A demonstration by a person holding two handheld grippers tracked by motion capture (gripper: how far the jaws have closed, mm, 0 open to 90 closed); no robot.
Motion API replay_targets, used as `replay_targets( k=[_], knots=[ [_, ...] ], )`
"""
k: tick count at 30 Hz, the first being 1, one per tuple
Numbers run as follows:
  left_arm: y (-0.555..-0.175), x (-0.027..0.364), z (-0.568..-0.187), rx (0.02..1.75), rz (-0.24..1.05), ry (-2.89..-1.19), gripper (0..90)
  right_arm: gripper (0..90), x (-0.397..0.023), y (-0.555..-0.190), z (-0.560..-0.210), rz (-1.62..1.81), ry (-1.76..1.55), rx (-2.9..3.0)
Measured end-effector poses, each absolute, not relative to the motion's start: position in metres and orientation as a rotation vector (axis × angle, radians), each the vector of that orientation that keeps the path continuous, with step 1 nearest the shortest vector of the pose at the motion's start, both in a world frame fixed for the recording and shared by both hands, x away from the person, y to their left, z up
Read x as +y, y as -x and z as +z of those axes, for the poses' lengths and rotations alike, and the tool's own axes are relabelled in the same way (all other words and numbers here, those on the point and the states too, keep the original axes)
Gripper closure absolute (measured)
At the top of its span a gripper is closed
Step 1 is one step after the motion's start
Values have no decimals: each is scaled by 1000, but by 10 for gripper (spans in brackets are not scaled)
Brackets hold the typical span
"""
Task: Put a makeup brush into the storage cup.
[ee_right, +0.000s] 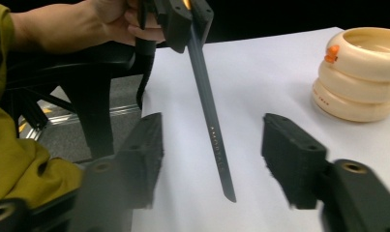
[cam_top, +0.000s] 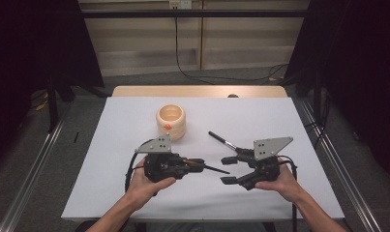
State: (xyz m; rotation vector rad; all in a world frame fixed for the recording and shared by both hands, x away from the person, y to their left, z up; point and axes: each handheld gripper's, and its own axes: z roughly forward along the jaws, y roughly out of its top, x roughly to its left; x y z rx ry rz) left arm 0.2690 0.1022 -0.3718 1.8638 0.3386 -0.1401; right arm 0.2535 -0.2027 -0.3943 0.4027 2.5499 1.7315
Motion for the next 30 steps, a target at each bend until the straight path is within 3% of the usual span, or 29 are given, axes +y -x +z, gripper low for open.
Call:
replay_targets(
  k=[5,21,30],
  knots=[
    [-270,102,-372,341,-122,-1916,833,312,-201,-255,-396,1706,-411,2591],
    [-275,97,-372,380,-81,-2023,833,317,-196,-256,-399,1635,-429,2650],
    [-277,104,-371,411,-30,-2005,833,44,-204,-247,-396,1627,-539,2517]
  ],
)
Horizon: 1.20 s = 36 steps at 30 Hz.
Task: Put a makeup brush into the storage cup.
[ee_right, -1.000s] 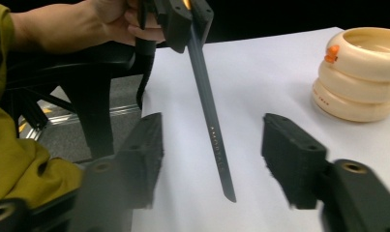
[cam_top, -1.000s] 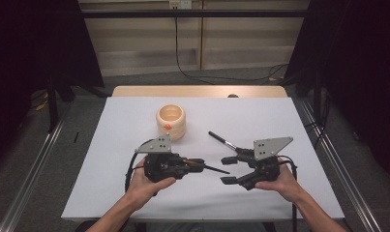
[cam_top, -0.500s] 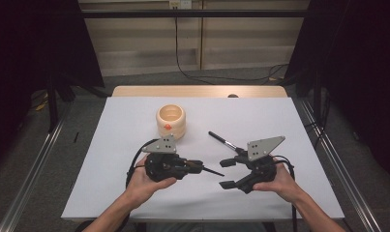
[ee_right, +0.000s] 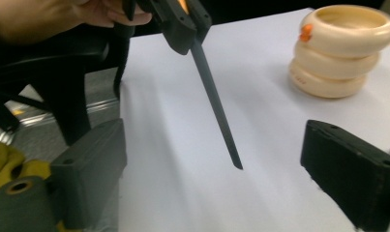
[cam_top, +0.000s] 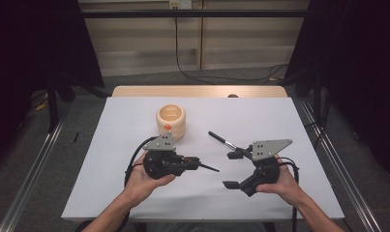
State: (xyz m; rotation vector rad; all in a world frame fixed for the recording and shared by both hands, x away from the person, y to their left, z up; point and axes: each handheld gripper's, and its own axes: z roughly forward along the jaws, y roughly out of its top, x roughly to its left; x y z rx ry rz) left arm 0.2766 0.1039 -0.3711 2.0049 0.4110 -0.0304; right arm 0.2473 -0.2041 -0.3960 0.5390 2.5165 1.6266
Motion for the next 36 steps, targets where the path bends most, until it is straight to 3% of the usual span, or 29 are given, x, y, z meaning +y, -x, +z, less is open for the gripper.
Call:
replay_targets(
  k=[4,36],
  knots=[
    [-277,107,-370,418,-19,-1990,832,1,-214,-240,-398,1637,-581,2447],
    [-285,137,-359,500,107,-1919,832,19,-262,-209,-420,1518,-879,2117]
  ],
)
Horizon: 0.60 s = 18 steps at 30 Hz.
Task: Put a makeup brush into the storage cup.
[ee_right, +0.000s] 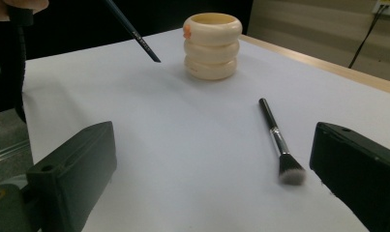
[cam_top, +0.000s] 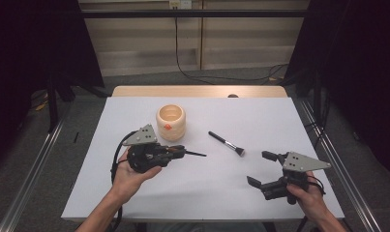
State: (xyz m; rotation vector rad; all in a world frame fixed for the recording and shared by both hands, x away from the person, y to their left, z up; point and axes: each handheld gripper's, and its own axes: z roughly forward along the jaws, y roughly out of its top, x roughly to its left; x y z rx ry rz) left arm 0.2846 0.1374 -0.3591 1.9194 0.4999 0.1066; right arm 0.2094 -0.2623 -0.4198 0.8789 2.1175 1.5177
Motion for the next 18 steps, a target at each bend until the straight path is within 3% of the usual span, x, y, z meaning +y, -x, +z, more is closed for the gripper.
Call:
replay_targets(
  k=[18],
  knots=[
    [-298,154,-347,554,209,-1876,832,18,-285,-189,-436,1526,-996,1936]
  ],
)
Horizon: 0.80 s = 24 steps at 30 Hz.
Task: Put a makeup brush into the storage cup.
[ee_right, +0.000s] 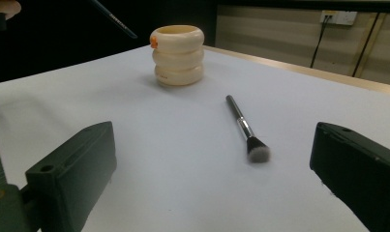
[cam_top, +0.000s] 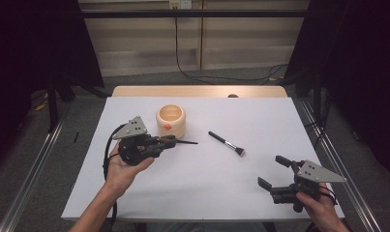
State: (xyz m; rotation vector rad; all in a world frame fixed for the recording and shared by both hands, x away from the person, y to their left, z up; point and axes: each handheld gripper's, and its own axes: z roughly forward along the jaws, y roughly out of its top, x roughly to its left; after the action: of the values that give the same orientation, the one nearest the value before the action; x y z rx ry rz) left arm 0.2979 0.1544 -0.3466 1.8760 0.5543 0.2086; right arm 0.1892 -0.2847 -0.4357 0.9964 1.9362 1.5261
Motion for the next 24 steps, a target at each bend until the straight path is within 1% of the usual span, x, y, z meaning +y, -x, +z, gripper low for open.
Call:
replay_targets(
  k=[8,16,24],
  knots=[
    [-309,162,-344,589,238,-1834,832,17,-285,-187,-444,1525,-1034,1914],
    [-322,167,-337,610,279,-1808,832,17,-286,-188,-444,1533,-1029,1897],
    [-338,175,-336,670,322,-1790,832,18,-286,-188,-444,1540,-1016,1899]
  ],
)
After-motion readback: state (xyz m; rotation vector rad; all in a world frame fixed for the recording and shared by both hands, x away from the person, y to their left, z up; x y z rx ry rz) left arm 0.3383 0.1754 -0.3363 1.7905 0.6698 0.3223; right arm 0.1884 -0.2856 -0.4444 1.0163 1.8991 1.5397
